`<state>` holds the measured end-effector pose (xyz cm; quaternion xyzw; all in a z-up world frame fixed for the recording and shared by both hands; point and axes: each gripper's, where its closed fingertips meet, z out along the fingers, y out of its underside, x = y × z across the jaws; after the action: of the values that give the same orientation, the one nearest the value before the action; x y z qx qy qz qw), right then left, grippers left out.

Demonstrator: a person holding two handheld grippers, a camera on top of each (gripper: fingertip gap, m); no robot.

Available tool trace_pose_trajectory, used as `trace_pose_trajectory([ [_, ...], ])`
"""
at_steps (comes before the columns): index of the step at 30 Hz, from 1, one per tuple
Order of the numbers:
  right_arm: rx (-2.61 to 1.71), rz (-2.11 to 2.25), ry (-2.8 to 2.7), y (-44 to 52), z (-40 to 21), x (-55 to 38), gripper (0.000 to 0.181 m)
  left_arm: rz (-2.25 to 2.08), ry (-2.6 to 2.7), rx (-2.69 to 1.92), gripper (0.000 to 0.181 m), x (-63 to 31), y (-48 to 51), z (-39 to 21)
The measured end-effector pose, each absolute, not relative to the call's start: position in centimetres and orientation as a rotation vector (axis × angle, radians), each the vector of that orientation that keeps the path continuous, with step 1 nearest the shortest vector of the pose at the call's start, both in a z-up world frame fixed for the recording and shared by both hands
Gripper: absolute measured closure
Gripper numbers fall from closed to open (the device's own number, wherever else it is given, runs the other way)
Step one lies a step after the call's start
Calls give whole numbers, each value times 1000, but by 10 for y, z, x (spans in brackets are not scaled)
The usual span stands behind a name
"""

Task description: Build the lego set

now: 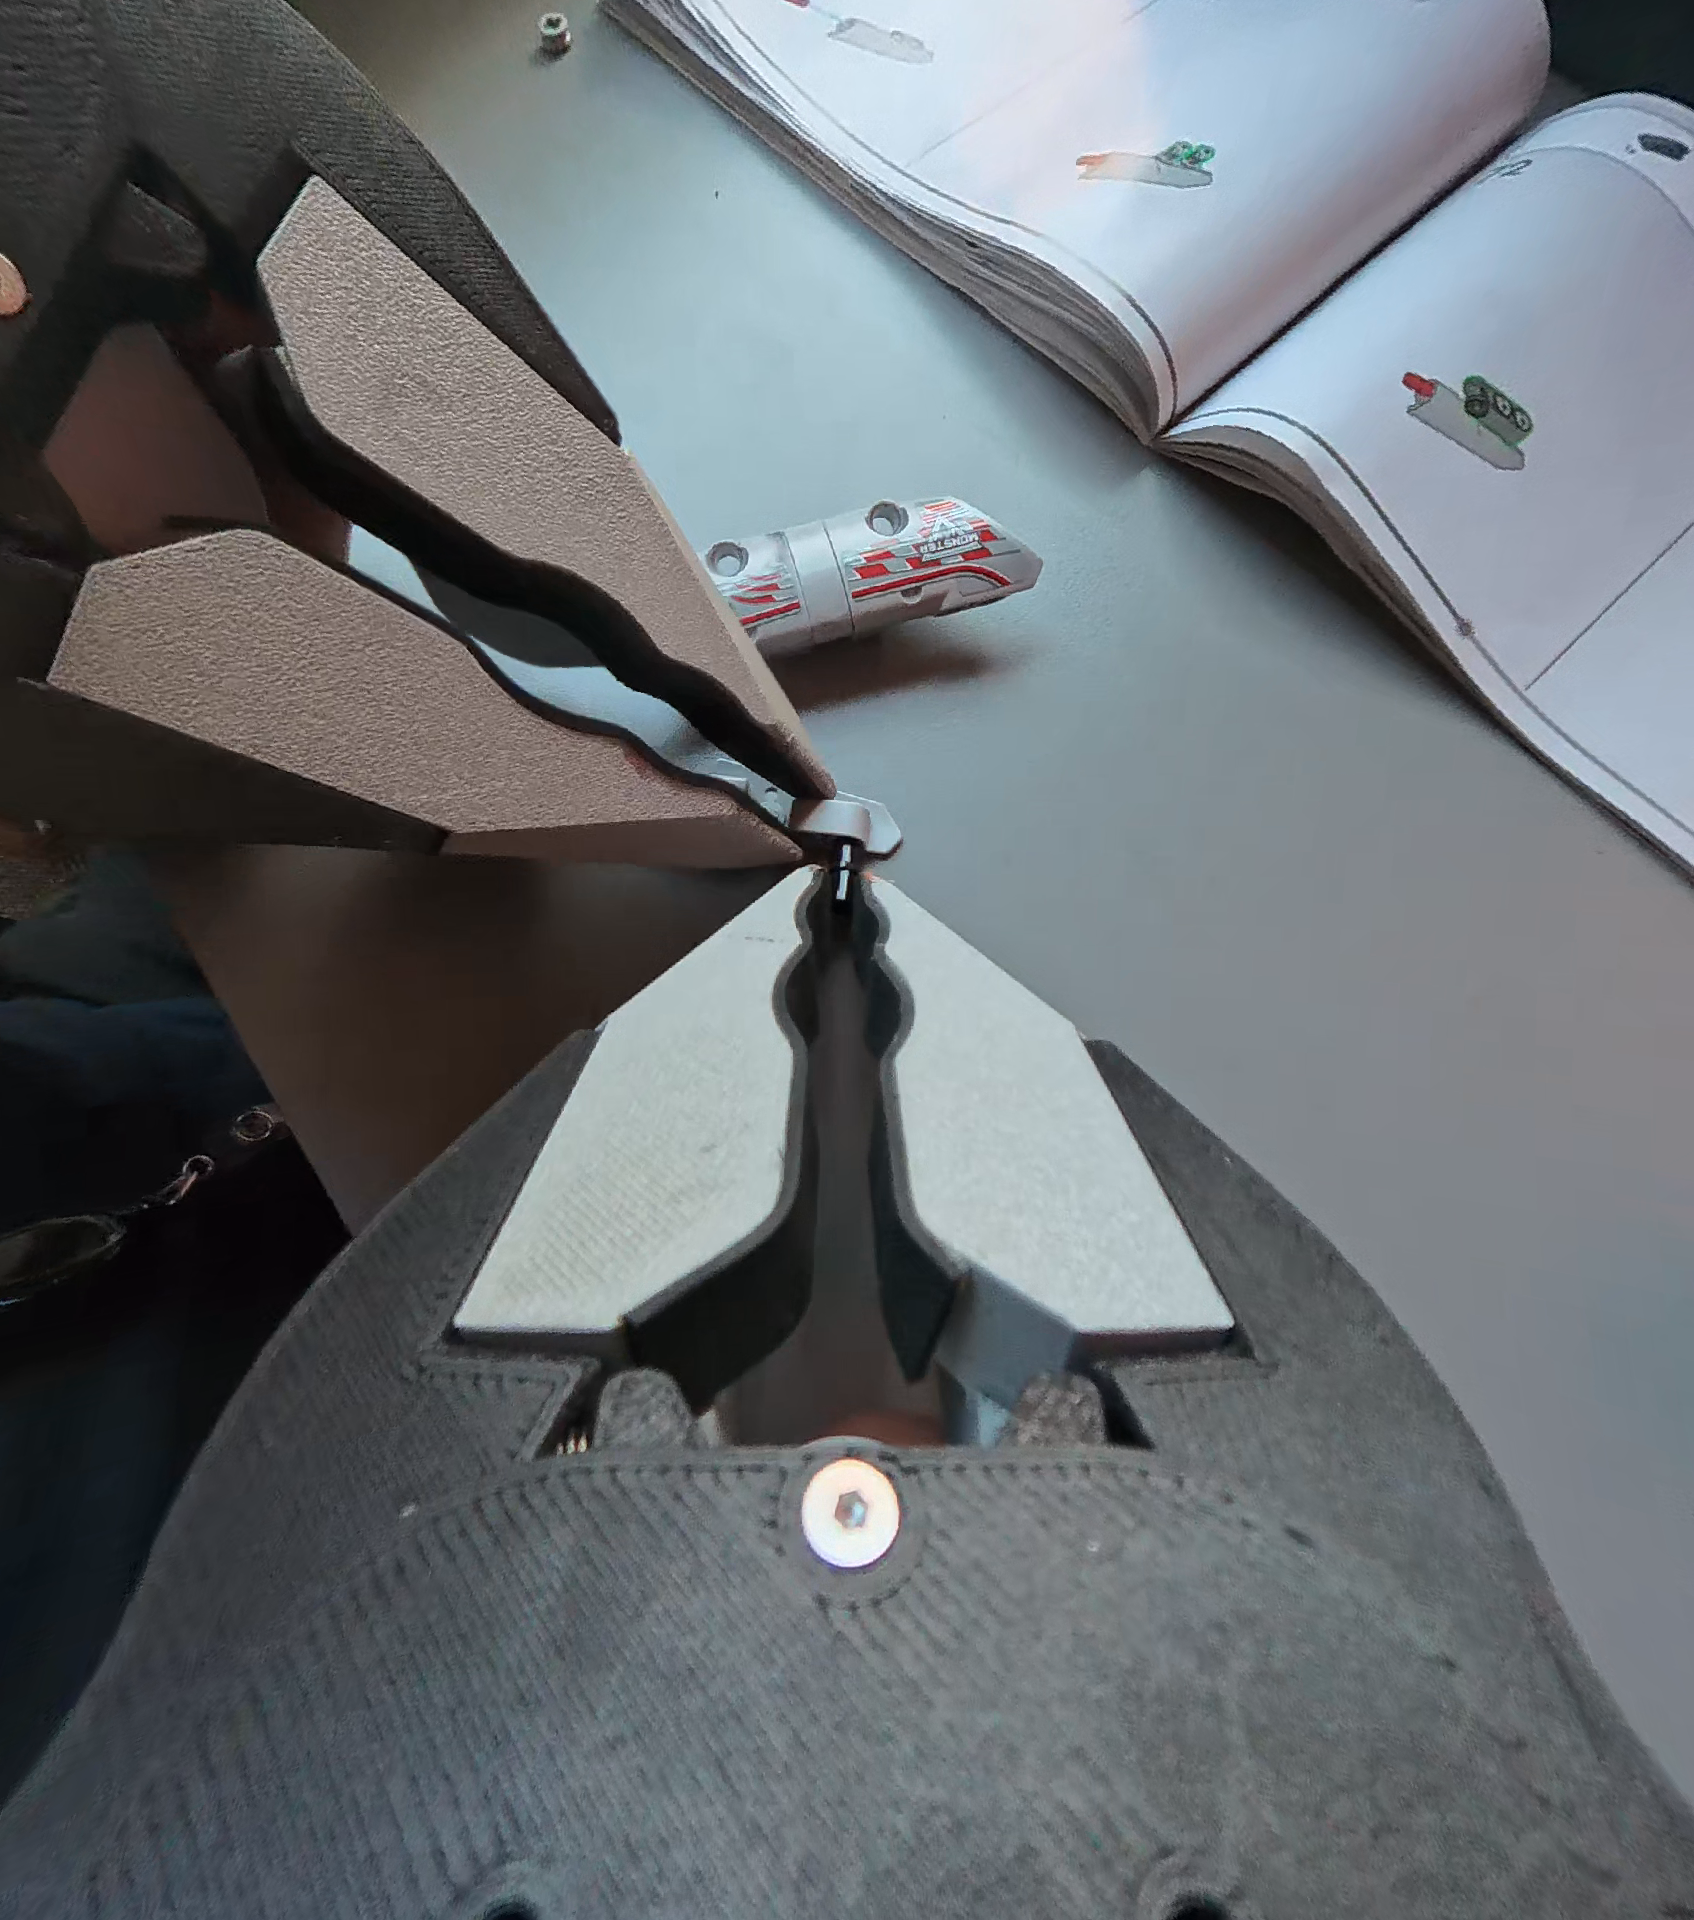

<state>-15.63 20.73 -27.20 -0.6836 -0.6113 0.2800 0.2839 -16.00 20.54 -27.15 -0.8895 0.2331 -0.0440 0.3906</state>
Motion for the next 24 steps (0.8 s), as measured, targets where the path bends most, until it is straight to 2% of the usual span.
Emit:
trace_pose_trajectory([
  [13,-1558,417,-1722,211,-272,-163,180,-196,496,-2287,176,-166,209,-271],
  [24,-1897,967,-1656,207,-271,-164,181,-174,519,-2277,178,-167,208,-271],
])
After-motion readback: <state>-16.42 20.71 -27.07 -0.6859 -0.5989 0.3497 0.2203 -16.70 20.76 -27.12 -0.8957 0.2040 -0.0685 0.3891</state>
